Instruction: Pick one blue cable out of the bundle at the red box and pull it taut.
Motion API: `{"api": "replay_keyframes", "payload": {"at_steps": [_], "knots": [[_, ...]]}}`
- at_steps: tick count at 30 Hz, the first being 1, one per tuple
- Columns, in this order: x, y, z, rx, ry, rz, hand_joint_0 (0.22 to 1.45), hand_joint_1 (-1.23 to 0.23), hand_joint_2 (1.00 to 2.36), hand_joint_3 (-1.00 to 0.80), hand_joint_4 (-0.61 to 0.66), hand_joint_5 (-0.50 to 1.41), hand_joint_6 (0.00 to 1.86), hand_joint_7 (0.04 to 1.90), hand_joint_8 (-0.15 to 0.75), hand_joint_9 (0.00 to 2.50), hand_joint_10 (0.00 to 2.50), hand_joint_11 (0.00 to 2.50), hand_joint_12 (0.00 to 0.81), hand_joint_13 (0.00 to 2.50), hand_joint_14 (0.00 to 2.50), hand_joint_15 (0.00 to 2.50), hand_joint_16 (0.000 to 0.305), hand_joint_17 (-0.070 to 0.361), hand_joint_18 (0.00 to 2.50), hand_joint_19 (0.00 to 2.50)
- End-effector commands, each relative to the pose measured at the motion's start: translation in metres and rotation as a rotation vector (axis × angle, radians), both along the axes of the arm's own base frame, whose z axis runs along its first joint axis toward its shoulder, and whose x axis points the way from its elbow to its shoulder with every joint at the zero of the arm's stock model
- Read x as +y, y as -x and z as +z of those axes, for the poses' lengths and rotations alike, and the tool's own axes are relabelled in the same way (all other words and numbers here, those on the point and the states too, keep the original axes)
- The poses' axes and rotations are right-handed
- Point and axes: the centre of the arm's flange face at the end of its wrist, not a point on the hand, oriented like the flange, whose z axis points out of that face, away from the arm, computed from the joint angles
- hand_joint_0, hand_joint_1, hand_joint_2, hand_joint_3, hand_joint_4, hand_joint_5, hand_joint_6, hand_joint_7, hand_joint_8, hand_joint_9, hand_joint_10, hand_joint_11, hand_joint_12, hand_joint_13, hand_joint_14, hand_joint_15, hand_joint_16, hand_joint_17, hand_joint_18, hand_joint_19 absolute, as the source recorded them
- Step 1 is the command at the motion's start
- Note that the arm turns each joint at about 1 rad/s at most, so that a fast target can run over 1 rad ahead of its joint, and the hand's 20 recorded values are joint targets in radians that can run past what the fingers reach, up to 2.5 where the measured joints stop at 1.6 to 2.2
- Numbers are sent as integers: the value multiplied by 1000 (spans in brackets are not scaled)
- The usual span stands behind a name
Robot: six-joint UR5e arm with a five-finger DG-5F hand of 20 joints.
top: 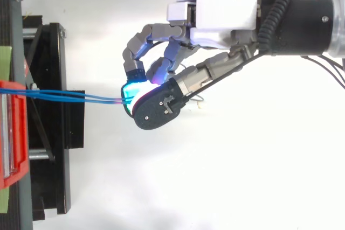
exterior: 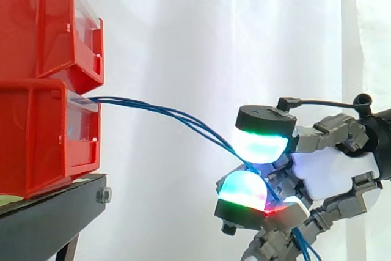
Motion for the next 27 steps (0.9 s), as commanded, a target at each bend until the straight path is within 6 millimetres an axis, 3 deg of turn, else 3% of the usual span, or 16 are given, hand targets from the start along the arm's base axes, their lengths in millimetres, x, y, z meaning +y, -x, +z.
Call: {"api": "replay_keyframes", "payload": {"at_steps": [1, 13, 27], "knots": [[1, -1, 2, -4, 0, 1, 504, -582, 1000, -500, 89, -140, 858, 1070, 293, 1119, 11, 1333, 368, 692, 17, 443, 56, 125, 498, 415], [2, -8, 16, -34, 4, 4, 474, -569, 1000, -500, 92, -143, 859, 1083, 310, 1118, 9, 1320, 380, 691, 18, 444, 59, 132, 494, 428], [2, -8, 16, -40, 5, 4, 449, -611, 1000, -500, 95, -146, 861, 1059, 329, 1114, 9, 1309, 390, 694, 17, 438, 61, 138, 505, 419]]}}
